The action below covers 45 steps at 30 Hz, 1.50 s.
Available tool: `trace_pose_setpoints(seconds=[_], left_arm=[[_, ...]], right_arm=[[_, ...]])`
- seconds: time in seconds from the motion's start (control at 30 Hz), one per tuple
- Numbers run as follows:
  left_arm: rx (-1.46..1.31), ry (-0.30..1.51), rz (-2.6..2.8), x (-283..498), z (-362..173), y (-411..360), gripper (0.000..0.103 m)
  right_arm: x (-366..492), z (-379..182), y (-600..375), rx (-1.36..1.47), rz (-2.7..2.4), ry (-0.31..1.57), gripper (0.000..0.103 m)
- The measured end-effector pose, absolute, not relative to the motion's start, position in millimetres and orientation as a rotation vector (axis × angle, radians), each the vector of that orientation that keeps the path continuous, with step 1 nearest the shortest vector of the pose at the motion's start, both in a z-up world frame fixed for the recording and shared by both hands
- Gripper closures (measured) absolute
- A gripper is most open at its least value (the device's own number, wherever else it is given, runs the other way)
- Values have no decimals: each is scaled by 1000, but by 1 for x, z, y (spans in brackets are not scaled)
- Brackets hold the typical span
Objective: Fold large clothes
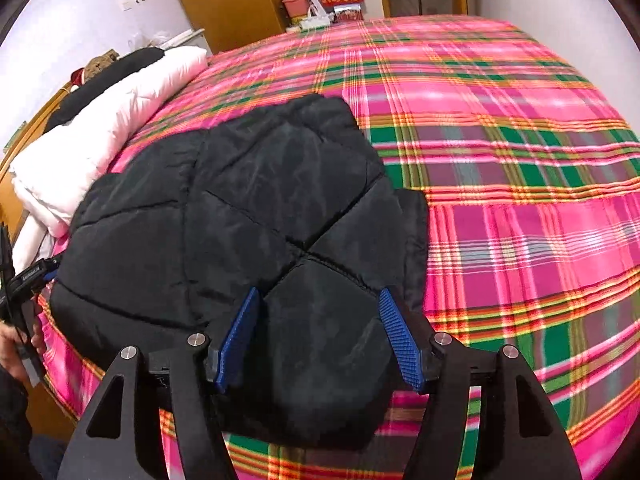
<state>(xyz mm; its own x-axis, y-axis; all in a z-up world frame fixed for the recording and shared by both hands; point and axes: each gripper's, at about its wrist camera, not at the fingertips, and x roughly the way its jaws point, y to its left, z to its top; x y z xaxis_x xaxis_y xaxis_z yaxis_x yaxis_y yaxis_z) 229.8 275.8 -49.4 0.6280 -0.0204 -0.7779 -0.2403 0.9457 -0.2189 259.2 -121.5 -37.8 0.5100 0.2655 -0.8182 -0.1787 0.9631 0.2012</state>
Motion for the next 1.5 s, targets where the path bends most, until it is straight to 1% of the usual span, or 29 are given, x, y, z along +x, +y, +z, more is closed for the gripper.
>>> trace_pose_setpoints(seconds=[0.37, 0.63, 0.8, 0.97, 1.13, 1.5], left_arm=[[-265, 768, 98, 138, 39, 207, 38], [-267, 736, 69, 66, 69, 154, 38], [-230, 737, 76, 34, 71, 130, 38], [-207, 753, 73, 19, 65, 118, 38], [-175, 770, 98, 17, 58, 110, 38], [-193, 801, 108, 18, 44, 110, 38]], right_arm=[[164, 27, -106, 26, 332, 870, 40], [93, 55, -95, -2, 378, 796, 40], [64, 56, -91, -3, 410, 799, 39], [47, 53, -88, -30, 410, 800, 39], [44, 48, -84, -43, 398, 810, 39], [44, 40, -73, -76, 404, 830, 39]])
